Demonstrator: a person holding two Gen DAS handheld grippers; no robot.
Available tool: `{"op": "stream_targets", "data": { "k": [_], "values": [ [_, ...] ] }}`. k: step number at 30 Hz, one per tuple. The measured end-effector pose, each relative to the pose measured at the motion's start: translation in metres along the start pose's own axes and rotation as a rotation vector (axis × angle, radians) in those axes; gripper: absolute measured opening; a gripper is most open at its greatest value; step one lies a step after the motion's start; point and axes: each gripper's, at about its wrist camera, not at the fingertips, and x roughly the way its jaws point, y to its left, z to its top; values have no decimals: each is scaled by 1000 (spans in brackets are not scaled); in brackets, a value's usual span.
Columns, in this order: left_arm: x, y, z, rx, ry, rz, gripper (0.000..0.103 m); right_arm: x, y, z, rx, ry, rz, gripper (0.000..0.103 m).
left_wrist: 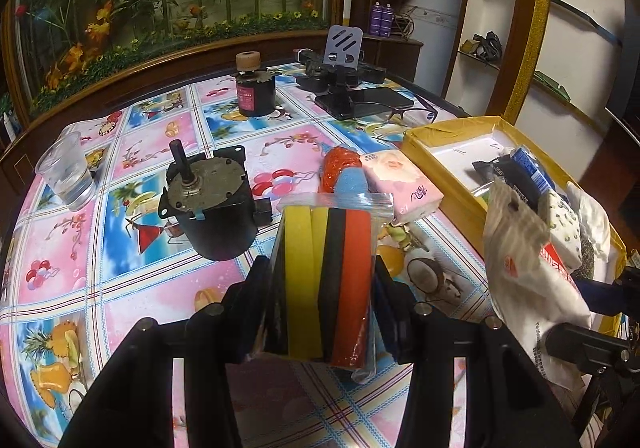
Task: Organize soft objects
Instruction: 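Lift the sponge strip bag with the left gripper while the right lifts the snack bag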
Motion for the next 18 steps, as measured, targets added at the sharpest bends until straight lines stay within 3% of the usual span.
{"op": "stream_targets", "data": {
  "k": [18],
  "values": [
    [11,-27,-1,-36,2,-65,48,-26,-36,1,108,-71,5,43]
  ]
}}
